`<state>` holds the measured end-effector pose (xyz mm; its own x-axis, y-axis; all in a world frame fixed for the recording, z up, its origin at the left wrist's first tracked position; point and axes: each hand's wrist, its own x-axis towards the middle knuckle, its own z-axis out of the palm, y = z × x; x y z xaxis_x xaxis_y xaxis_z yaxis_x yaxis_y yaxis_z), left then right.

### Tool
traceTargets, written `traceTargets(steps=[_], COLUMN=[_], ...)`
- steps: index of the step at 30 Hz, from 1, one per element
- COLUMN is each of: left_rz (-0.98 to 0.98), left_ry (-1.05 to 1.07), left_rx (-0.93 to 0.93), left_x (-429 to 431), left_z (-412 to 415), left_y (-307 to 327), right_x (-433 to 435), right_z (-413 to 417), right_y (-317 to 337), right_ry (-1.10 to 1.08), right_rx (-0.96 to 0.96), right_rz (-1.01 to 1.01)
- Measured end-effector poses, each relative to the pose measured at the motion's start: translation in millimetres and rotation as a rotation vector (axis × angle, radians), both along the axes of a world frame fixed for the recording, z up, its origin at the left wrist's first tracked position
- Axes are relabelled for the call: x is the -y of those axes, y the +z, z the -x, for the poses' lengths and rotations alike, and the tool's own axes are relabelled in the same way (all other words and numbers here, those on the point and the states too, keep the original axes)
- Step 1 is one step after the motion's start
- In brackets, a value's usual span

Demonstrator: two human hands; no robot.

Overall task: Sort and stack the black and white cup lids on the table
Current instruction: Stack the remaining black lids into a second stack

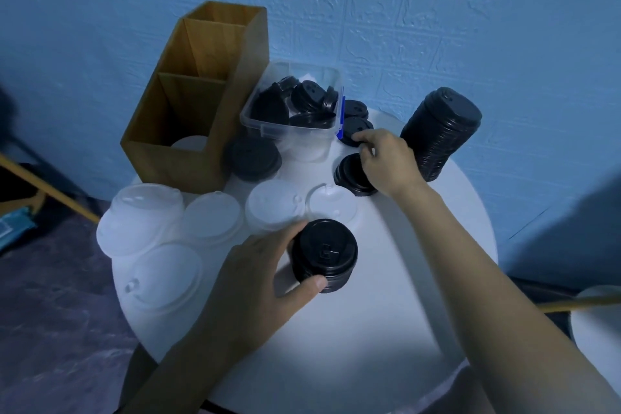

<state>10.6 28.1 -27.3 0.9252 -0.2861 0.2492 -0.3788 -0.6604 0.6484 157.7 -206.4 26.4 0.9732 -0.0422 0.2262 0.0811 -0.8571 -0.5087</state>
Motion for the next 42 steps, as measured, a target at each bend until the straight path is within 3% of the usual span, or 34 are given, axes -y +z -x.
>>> traceTargets(steps=[9,17,26,35,42], left_rz=[-0.036,-0.041,-0.061,-0.059,-0.035], left_ry=[0.022,0.047,0.041,0.035,0.028], left_rx=[-0.019,-0.040,-0.067,-0.023,-0.004], left_x=[9,-4,-5,-3,-4], left_z=[2,12,13,13,8], left_y=[-2,-4,1,6,5], right_x=[-11,-5,-12,-13,-8], right_z=[-41,4,-34,-104,-118], right_y=[-1,-5,10,6,-10], right_ry=[-0.002,0.040,-0.107,-0.145,-0.127], right_rx=[-0.280,-0.220,-0.080,-0.259,-0.284], right_rz=[0.121,0.061,-0.284,-0.420,-0.356])
